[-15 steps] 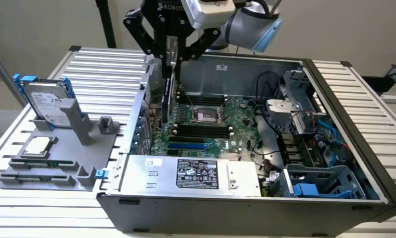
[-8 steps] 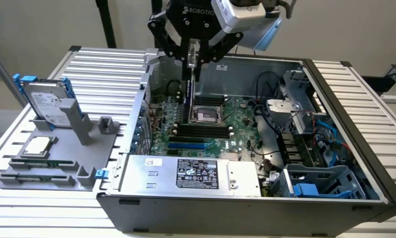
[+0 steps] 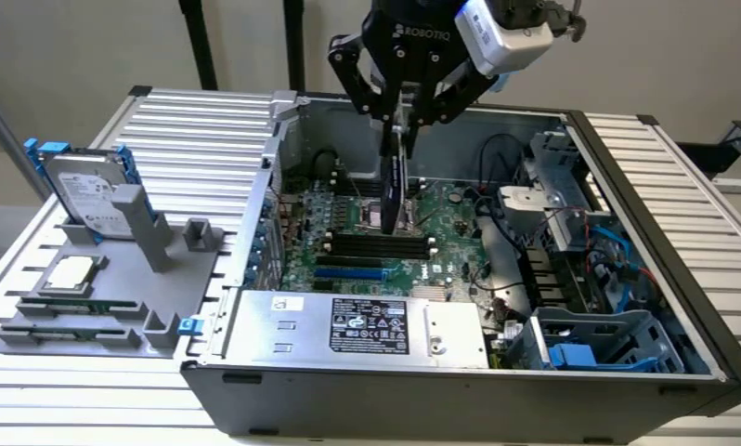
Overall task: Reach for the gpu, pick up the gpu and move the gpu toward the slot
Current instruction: 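Pick up the gpu and move the gpu toward the slot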
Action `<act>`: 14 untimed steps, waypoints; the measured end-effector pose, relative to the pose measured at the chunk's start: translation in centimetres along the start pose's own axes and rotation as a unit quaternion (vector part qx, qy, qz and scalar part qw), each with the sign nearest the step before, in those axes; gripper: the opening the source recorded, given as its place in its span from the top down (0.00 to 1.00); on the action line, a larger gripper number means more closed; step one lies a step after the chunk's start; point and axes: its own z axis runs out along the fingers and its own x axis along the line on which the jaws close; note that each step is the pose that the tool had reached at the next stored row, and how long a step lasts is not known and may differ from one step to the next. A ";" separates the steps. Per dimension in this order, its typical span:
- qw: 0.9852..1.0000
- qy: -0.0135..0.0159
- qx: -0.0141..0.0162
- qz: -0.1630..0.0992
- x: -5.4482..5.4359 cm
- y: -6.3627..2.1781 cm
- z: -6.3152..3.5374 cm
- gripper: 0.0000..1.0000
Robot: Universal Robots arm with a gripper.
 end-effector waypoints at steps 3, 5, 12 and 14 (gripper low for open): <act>1.000 0.000 0.000 0.000 -1.3 0.41 0.36 0.74; 1.000 0.000 0.000 0.000 -1.8 0.68 0.57 0.74; 1.000 0.000 0.000 -0.001 -2.0 0.76 0.62 0.74; 1.000 0.000 0.000 -0.001 -2.0 0.76 0.62 0.74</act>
